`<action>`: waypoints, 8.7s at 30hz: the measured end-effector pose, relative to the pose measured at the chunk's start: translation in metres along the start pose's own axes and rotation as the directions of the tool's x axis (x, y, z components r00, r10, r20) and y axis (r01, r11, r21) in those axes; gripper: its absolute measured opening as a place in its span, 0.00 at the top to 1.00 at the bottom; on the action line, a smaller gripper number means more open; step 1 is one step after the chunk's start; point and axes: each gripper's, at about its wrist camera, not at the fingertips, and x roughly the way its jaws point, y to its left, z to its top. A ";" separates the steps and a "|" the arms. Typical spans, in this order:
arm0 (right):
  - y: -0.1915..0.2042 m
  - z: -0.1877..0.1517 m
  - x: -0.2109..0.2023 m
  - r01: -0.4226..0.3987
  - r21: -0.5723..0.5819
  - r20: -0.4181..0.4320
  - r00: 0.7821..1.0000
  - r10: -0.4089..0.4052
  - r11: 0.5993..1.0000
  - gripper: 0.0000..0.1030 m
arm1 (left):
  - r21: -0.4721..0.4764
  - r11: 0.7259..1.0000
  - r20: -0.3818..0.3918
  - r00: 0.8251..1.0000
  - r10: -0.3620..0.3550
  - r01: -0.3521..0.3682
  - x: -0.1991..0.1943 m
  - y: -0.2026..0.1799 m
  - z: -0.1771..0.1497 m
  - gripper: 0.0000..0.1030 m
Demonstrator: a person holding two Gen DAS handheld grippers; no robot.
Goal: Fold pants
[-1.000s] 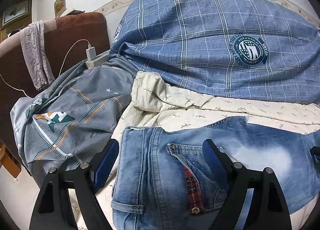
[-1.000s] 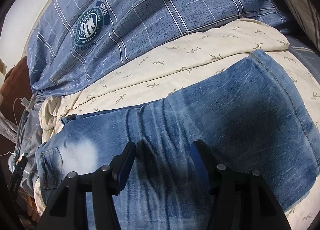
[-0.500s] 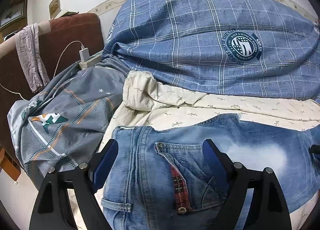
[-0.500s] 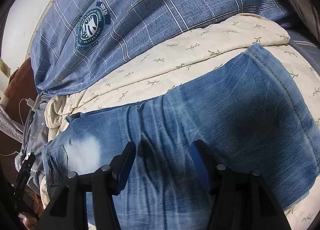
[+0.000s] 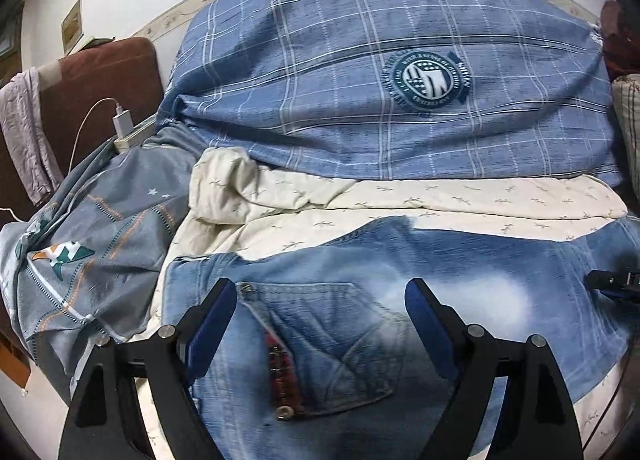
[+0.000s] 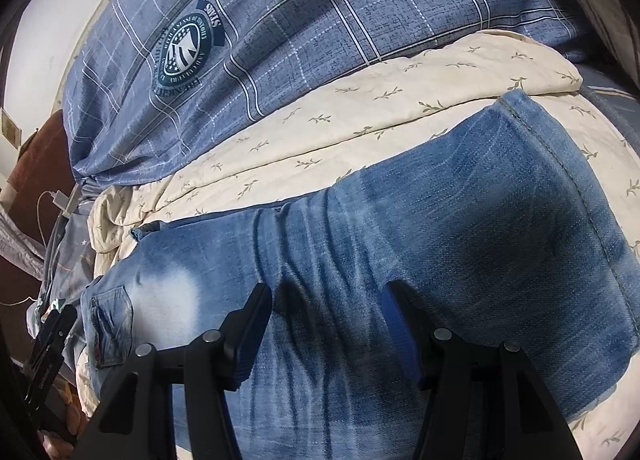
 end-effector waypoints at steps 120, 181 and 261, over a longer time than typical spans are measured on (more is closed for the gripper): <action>-0.129 -0.053 -0.073 -0.164 0.521 0.180 0.981 0.080 0.838 0.43 | 0.244 0.908 -0.294 0.919 -0.264 0.339 0.034 -0.131 -0.028 0.15; 0.119 -0.005 0.070 -0.025 -0.223 -0.085 0.996 0.006 0.974 0.59 | 0.128 0.954 -0.340 0.915 -0.215 0.272 0.062 -0.057 -0.027 0.15; 0.072 -0.079 -0.047 -0.167 -0.147 0.070 0.981 0.179 0.975 0.51 | -0.544 0.825 -0.282 0.892 -0.354 0.155 0.055 0.160 -0.080 0.69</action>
